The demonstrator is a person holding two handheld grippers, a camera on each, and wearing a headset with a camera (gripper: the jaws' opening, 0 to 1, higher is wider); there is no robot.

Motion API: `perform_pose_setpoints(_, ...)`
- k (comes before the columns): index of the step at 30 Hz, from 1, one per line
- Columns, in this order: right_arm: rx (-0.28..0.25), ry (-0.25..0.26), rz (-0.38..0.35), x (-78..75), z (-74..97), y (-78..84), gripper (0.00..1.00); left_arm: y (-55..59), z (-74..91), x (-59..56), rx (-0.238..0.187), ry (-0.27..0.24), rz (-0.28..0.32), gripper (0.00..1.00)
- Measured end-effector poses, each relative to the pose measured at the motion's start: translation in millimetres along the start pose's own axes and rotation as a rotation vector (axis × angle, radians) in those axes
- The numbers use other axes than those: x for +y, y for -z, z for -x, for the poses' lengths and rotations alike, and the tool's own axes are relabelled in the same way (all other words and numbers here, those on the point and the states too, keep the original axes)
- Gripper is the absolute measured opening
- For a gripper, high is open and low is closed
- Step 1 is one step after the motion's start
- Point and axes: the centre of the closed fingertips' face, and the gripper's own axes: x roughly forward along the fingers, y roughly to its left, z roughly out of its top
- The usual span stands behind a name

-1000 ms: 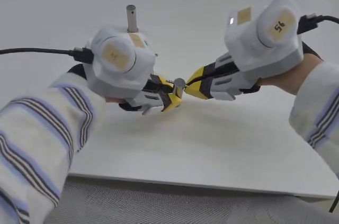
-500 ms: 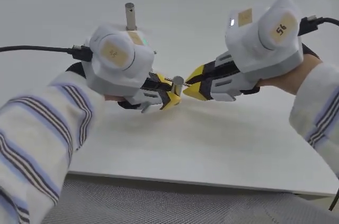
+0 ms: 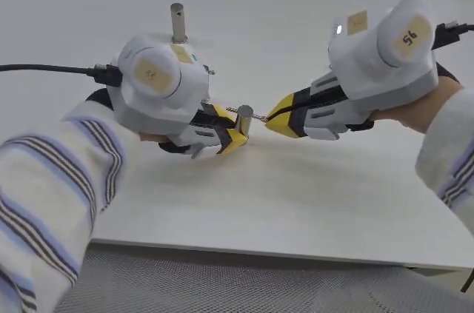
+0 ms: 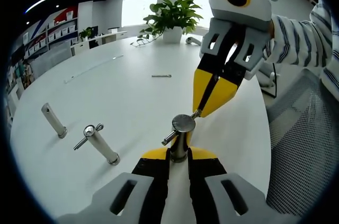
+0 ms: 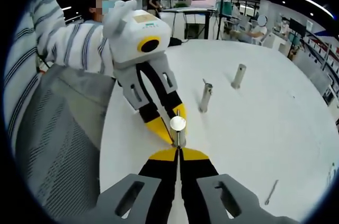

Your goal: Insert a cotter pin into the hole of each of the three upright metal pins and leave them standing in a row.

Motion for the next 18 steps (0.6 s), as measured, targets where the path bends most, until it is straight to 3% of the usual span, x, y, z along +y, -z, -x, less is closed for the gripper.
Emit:
perform_pose_setpoints(9,-0.019,-0.003,0.009,-0.4,-4.5,-9.3,0.03,1.0,1.5,0.0,0.007,0.003,0.002,0.11)
perform_pose_setpoints(18,-0.01,-0.007,0.014,-2.3,-9.6,-6.7,0.03,1.5,2.1,-0.5,0.005,0.004,0.01,0.11)
